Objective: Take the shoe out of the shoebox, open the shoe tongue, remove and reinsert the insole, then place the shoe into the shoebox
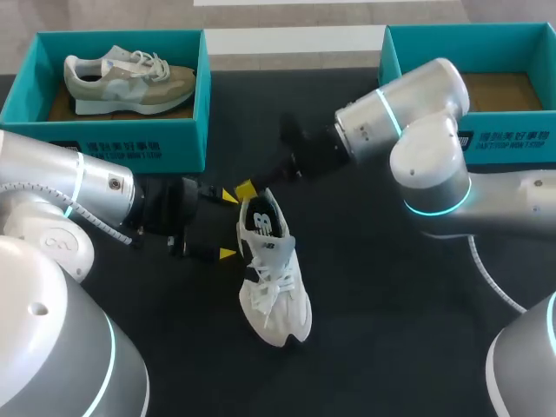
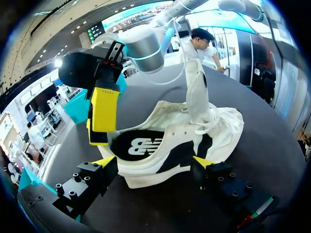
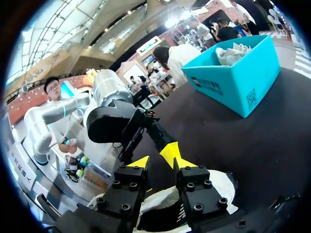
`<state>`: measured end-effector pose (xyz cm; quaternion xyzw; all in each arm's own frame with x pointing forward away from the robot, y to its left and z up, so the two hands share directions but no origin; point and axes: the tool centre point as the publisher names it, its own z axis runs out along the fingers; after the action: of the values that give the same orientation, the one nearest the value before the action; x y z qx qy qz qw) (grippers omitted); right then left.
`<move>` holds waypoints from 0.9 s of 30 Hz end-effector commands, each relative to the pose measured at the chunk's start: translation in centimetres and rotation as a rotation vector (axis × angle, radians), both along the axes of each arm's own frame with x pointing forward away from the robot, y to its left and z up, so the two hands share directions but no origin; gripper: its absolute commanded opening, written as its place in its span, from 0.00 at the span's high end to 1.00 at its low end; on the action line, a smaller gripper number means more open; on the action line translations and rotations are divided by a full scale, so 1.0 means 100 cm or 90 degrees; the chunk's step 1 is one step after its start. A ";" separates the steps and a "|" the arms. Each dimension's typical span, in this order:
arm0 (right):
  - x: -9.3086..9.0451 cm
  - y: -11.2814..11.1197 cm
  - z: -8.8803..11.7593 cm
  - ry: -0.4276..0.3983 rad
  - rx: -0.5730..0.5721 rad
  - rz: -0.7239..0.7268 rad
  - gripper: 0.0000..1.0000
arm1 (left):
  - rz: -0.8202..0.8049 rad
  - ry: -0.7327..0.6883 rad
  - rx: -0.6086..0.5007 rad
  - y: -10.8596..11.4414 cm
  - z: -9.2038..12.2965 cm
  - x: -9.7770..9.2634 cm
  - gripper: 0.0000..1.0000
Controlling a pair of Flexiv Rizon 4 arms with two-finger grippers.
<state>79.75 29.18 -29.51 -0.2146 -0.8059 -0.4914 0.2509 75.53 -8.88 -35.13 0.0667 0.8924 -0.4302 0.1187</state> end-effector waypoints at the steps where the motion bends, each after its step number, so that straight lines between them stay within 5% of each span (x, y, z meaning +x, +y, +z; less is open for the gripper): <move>1: 0.010 -0.002 0.019 -0.024 -0.012 -0.013 0.66 | 0.000 0.001 0.002 -0.001 0.000 0.001 0.00; 7: 0.011 -0.025 0.044 -0.043 -0.022 -0.094 0.67 | 0.000 0.001 0.002 -0.001 0.000 0.001 0.00; 10: 0.010 -0.035 0.050 -0.039 -0.046 -0.134 0.82 | 0.000 0.001 0.002 -0.001 0.000 0.001 0.00; 11: 0.009 -0.038 0.053 -0.036 -0.051 -0.156 1.00 | 0.000 0.001 0.002 -0.001 0.000 0.001 0.00; 17: 0.005 -0.045 0.054 0.009 -0.180 -0.277 1.00 | 0.000 0.001 0.002 -0.001 0.000 0.001 0.00; 27: 0.005 -0.045 0.054 0.009 -0.180 -0.277 1.00 | -0.087 -0.016 0.047 0.032 0.033 -0.006 0.00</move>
<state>80.27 24.33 -24.31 -0.4001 -0.7930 -0.4355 0.1460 75.24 -7.62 -33.79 0.1232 0.8998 -0.4022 0.1161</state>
